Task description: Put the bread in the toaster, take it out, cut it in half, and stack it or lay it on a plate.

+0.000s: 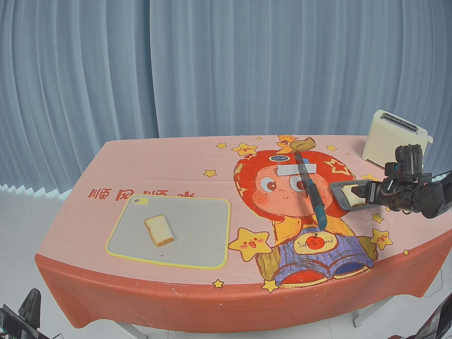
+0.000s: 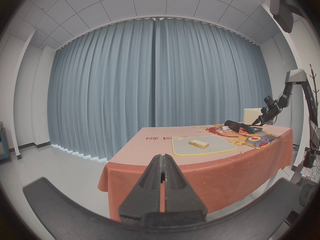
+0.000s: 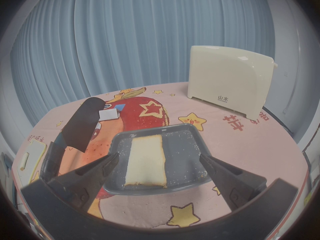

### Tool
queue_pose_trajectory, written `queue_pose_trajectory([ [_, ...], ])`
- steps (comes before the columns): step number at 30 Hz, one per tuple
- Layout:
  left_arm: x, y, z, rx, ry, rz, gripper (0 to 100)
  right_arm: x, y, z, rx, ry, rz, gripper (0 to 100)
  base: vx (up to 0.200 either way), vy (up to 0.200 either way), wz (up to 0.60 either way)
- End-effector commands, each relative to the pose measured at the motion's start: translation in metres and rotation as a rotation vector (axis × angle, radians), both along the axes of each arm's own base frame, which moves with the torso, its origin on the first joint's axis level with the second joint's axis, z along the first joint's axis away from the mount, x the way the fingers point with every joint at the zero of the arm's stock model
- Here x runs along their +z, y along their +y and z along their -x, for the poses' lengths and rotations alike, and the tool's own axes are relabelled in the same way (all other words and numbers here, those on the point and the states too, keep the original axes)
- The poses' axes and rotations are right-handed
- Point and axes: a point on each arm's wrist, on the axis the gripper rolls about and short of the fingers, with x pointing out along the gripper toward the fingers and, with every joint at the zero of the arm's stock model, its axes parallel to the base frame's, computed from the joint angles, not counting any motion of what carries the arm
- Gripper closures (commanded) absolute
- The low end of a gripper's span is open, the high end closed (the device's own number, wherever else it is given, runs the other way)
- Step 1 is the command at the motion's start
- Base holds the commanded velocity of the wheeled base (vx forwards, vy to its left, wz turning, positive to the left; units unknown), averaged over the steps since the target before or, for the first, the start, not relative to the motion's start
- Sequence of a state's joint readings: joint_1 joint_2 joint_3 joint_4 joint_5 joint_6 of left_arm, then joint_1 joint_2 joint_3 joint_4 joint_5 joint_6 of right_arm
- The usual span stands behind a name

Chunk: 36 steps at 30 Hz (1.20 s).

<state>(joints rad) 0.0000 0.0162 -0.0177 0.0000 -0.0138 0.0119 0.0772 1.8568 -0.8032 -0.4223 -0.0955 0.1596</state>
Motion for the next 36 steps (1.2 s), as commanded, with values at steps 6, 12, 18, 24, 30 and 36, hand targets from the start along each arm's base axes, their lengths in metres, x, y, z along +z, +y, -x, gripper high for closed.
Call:
queue_pose_trajectory([
  [6, -0.005, 0.0, 0.0, 0.0, 0.001, 0.0, 100, 0.058, 0.004, 0.033, 0.019, -0.186, -0.02, 0, 0.0, 0.0, 0.0],
  [12, -0.005, 0.0, 0.0, 0.0, 0.001, 0.0, 100, 0.092, 0.024, 0.073, 0.122, -0.298, -0.051, 0, 0.0, 0.0, 0.0],
  [18, -0.005, 0.0, 0.0, 0.0, 0.001, -0.002, 100, 0.085, 0.05, 0.09, 0.226, -0.282, -0.057, 0, 0.0, 0.0, 0.0],
  [24, -0.005, 0.0, 0.0, 0.0, 0.001, 0.0, 100, 0.081, 0.065, 0.098, 0.266, -0.274, -0.051, 0, 0.0, 0.033, 0.0],
  [30, -0.005, 0.0, 0.0, 0.0, 0.002, 0.001, 100, 0.08, 0.075, 0.107, 0.299, -0.275, -0.046, 0, 0.0, 0.2, 0.0],
  [36, -0.005, 0.0, 0.0, 0.0, 0.002, 0.001, 100, 0.081, 0.08, 0.11, 0.309, -0.277, -0.04, 0, 0.0, 0.2, 0.0],
])
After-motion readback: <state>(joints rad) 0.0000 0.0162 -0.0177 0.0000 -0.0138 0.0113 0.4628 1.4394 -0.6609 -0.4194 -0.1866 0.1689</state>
